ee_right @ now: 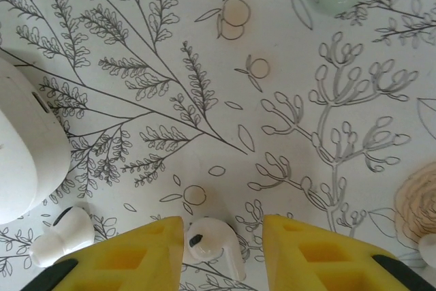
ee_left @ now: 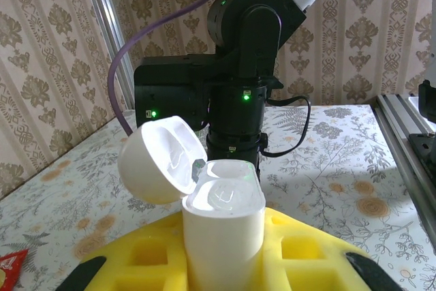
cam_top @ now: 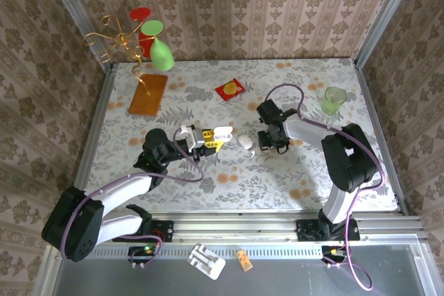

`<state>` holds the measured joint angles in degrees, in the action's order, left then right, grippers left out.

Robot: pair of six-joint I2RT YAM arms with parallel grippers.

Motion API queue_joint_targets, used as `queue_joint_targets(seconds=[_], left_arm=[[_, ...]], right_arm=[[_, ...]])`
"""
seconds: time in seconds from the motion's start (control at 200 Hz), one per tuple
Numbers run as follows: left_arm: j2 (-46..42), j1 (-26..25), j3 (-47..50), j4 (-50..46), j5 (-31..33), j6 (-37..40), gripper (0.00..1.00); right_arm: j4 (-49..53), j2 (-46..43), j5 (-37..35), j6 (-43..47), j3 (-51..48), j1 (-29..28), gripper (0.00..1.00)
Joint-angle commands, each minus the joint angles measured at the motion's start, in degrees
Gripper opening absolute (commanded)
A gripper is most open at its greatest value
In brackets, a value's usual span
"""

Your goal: Insert wireless bluetooth earbuds into charging case

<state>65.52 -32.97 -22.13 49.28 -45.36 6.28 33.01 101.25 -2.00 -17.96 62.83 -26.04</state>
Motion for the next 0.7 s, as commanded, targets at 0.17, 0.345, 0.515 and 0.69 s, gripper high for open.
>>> queue_joint_targets(seconds=[0.17,0.345,0.515,0.69], left_arm=[[-1.20,-0.16,0.34,0.29,-0.64,1.63,0.00],[-0.53,-0.21,-0.06,0.51,-0.65,1.65,0.00],[0.28,-0.34,-0.19,0.88,-0.71,1.61,0.00],[1.23,-0.40,-0.63,1.34,-0.76,1.56,0.00]], right_arm=[[4.11,2.51,2.49,4.98,2.34,-0.06,0.41],[4.92,3.51,4.20,5.59,2.70,-0.06,0.42],[5.03,2.43,7.20,4.90,0.82,-0.07,0.42],[3.58,-1.30,11.04,3.13,-1.95,-0.06,0.41]])
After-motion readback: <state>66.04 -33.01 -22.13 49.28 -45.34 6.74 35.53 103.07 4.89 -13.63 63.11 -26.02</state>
